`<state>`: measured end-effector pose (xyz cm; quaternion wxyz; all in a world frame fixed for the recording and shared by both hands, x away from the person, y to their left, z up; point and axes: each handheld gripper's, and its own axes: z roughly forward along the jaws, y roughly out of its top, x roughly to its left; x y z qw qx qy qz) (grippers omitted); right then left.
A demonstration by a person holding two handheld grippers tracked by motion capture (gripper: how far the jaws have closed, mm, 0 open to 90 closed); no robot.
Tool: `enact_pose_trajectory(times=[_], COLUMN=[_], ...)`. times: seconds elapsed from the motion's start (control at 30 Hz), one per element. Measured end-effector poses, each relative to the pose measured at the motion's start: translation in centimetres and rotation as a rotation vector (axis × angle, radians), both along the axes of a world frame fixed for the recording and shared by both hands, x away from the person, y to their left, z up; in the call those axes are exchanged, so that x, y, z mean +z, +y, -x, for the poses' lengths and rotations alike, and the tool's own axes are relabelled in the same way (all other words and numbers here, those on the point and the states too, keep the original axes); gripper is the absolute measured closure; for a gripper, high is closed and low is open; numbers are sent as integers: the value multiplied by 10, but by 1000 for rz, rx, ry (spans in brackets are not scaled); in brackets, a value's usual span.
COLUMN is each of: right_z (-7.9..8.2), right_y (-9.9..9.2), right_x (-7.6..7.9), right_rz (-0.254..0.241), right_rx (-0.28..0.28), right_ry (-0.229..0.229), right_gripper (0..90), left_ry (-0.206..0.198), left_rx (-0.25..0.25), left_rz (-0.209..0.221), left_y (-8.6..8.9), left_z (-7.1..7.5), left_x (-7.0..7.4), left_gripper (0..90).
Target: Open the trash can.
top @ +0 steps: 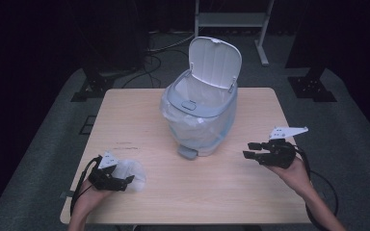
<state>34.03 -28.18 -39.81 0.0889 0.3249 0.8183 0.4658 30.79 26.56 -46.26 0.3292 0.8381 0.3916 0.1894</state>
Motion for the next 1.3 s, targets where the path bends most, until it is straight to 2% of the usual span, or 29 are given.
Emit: enact_pose_trajectory(times=[0.1,0.17,0.23,0.4,0.5,0.53,0.57,0.67,0.73,0.87,1.13,1.17,1.3], right_z=[1,2,2,4,5,6,7,8,10,10,9,8,9], right_y=[0,0,-1,-5,-8,-9,-11,-13,-15,-18,-18,-18,-19], right_x=[-5,-8,-13,-21,-25,-26,-28,-30,-34,-41,-46,-47,-48], right_rz=[0,-1,-5,-14,-14,-15,-15,-23,-34,-46,-40,-41,-44], right_rx=[2,4,4,-2,-4,-7,-11,-14,-22,-19,-9,-7,-1], right_ry=[8,13,14,30,30,31,30,30,33,46,54,54,56], right_gripper=[536,535,529,494,462,455,451,451,449,437,431,422,417], left_ry=[9,39,50,58,62,61,63,62,60,59,72,80,92], left_rx=[6,12,14,25,43,46,51,68,62,55,12,-19,-41], left_rz=[-3,0,-6,4,7,8,7,9,9,7,23,29,23], left_y=[0,1,1,1,0,0,0,-1,-1,-2,-3,-2,-2], left_z=[-2,-6,-7,-8,-8,-7,-7,-7,-6,-6,-9,-10,-11], left_x=[-2,-7,-9,-9,-8,-7,-6,-6,-5,-4,-3,-3,-2], left_gripper=[124,140,151,224,234,264,330,372,416,564,823,834,853])
